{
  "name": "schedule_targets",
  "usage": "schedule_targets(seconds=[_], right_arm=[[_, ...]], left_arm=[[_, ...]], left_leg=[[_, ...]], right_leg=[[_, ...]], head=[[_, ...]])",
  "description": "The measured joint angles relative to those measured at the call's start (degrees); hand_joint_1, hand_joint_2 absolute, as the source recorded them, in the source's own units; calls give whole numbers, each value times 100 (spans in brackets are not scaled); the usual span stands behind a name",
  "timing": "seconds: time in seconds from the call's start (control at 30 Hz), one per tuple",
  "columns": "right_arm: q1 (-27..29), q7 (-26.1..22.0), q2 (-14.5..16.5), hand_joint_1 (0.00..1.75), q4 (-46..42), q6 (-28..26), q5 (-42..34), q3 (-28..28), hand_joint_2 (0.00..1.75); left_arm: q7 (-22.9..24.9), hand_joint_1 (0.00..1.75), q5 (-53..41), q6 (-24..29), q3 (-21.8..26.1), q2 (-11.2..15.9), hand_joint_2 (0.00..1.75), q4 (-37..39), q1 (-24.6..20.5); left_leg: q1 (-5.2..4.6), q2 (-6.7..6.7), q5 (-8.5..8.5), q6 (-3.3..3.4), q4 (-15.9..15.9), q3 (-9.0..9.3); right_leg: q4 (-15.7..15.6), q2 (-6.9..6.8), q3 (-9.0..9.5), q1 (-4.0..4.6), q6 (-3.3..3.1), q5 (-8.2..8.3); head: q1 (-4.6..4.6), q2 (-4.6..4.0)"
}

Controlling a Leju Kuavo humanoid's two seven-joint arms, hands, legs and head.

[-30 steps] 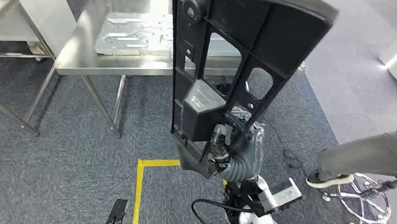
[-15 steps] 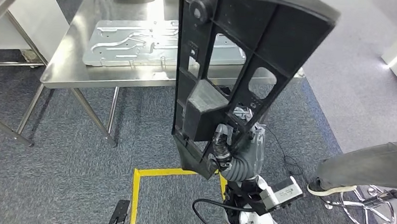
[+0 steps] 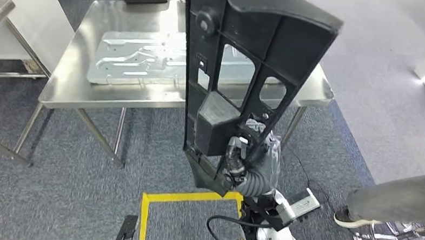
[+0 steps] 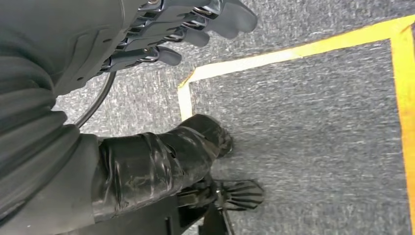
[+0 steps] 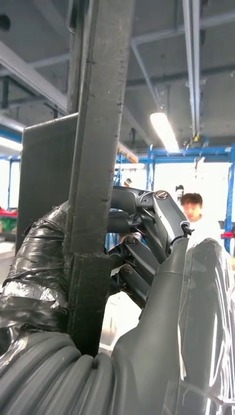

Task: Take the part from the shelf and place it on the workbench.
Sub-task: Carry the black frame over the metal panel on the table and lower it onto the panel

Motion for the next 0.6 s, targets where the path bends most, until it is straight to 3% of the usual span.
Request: schedule_targets(seconds=[0.07, 0.13, 0.23, 0.3, 0.33, 0.4, 0.47, 0.6], right_arm=[[8, -11, -3, 175, 1, 18, -36, -5, 175], [6, -21, -3, 175, -1, 34, -53, -12, 175], [4, -40, -3, 175, 0, 58, -61, -16, 175], [12, -45, -3, 175, 1, 68, -63, -16, 175], [15, -45, -3, 175, 2, 69, -63, -16, 175], [17, -48, -3, 175, 2, 67, -60, -16, 175], [17, -49, -3, 175, 3, 49, -48, -17, 175], [32, -41, -3, 175, 3, -9, -28, -19, 175]], left_arm=[[0, 0, 1, 1, 1, -1, 175, 0, -15], [-1, 0, -2, 1, 1, -1, 175, 0, -14], [-4, 0, -5, 0, 1, -1, 175, 0, -16], [-3, 0, -9, -1, 1, -1, 175, 0, 0], [-2, 0, -11, -1, 1, -1, 175, 0, 8], [-1, 0, -20, -1, 1, 2, 175, 0, 12], [0, 0, -34, -1, 1, 12, 175, 0, 4], [3, 0, -67, 1, 1, 19, 175, 0, 6]], left_leg=[[6, 1, -10, -68, 53, 22], [25, 13, -13, -112, 329, -79], [41, 30, -357, -161, 1330, -715], [44, 32, -538, -172, 1687, -1101], [43, 32, -446, -160, 1584, -1154], [29, 37, 112, -91, 917, -1023], [-19, 44, 479, -19, 310, -854], [-44, 37, 549, 82, 50, -686]], right_leg=[[-1, 12, 64, 22, -90, -47], [-37, 15, 181, 20, -170, -105], [-65, 0, 347, 28, -248, -227], [-63, 10, 447, 45, -259, -323], [-62, 18, 509, 54, -259, -372], [-64, 28, 651, 68, -248, -480], [-60, 31, 754, 81, -203, -581], [24, 27, 826, 80, -87, -650]], head=[[-5, 0], [-9, 0], [-21, 0], [-22, 0], [-23, 0], [-22, 0], [-15, 0], [-8, 0]])
